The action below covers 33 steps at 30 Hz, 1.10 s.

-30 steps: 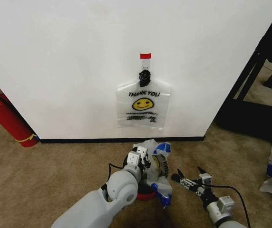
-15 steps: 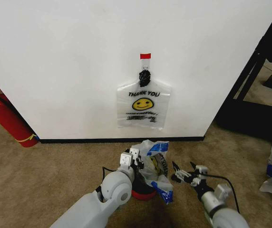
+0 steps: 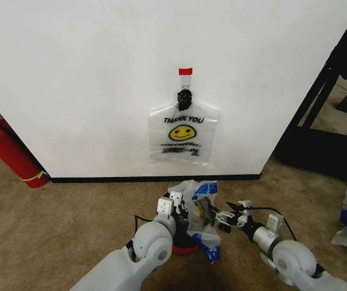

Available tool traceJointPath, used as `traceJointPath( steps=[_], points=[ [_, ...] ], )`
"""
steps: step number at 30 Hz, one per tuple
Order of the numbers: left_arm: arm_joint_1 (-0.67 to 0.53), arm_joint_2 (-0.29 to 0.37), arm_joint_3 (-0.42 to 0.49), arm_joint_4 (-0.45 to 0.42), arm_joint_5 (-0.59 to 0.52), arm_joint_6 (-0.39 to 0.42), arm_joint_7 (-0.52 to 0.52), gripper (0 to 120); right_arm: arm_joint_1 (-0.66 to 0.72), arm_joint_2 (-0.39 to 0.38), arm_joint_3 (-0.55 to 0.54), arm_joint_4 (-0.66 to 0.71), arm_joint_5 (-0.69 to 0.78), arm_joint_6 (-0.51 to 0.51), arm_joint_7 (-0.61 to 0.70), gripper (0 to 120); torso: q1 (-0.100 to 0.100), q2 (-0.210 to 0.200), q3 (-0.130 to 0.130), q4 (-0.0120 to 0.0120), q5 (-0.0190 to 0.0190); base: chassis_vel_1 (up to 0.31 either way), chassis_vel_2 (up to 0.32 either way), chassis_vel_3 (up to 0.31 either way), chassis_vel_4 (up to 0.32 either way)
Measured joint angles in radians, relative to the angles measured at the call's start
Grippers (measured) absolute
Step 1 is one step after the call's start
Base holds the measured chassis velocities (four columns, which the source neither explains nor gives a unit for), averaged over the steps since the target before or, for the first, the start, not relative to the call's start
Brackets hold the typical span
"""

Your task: Pick up the garbage bag from the wall and place it over the trash bin.

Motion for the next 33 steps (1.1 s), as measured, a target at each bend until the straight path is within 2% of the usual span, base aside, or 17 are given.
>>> traceJointPath(
  steps=[13, 19, 21, 23, 25, 30, 31, 33],
  points=[
    [-0.018, 0.006, -0.001, 0.004, 0.003, -0.001, 0.004, 0, 0.162, 0.037, -0.127, -0.080, 0.015, -0.084, 0.016, 91, 0.000, 0.000, 0.000, 0.0001, -0.0003, 0.000, 0.000, 0.000, 0.000],
    [-0.019, 0.008, -0.004, 0.005, 0.004, -0.002, 0.005, 0, 0.193, 0.048, -0.158, -0.089, 0.020, -0.131, 0.042, 85, 0.000, 0.000, 0.000, 0.0000, -0.0003, 0.000, 0.000, 0.000, 0.000],
    [-0.019, 0.009, -0.005, 0.006, 0.004, -0.003, 0.005, 0, 0.198, 0.051, -0.160, -0.091, 0.021, -0.149, 0.058, 79, 0.000, 0.000, 0.000, 0.0000, -0.0002, 0.000, 0.000, 0.000, 0.000],
    [-0.020, 0.009, -0.006, 0.007, 0.005, -0.004, 0.005, 0, 0.201, 0.052, -0.161, -0.091, 0.023, -0.169, 0.076, 68, 0.000, 0.000, 0.000, 0.0000, -0.0002, 0.000, 0.000, 0.000, 0.000],
    [-0.020, 0.009, -0.006, 0.008, 0.005, -0.004, 0.005, 0, 0.201, 0.052, -0.161, -0.091, 0.023, -0.174, 0.081, 65, 0.000, 0.000, 0.000, 0.0000, -0.0003, 0.000, 0.000, 0.000, 0.000],
    [-0.018, 0.003, -0.005, 0.009, 0.011, -0.005, 0.006, 0, 0.188, 0.051, -0.153, -0.080, 0.025, -0.192, 0.092, 43, 0.000, 0.000, 0.000, -0.0001, -0.0002, 0.000, 0.000, 0.000, 0.000],
    [-0.018, 0.003, -0.005, 0.009, 0.011, -0.005, 0.006, 0, 0.188, 0.051, -0.153, -0.080, 0.025, -0.192, 0.092, 43, 0.000, 0.000, 0.000, -0.0001, -0.0002, 0.000, 0.000, 0.000, 0.000],
    [-0.018, 0.003, -0.005, 0.009, 0.013, -0.005, 0.006, 0, 0.184, 0.049, -0.149, -0.075, 0.027, -0.198, 0.092, 34, 0.000, 0.000, 0.000, -0.0001, -0.0002, 0.000, 0.000, 0.000, 0.000]
  ],
)
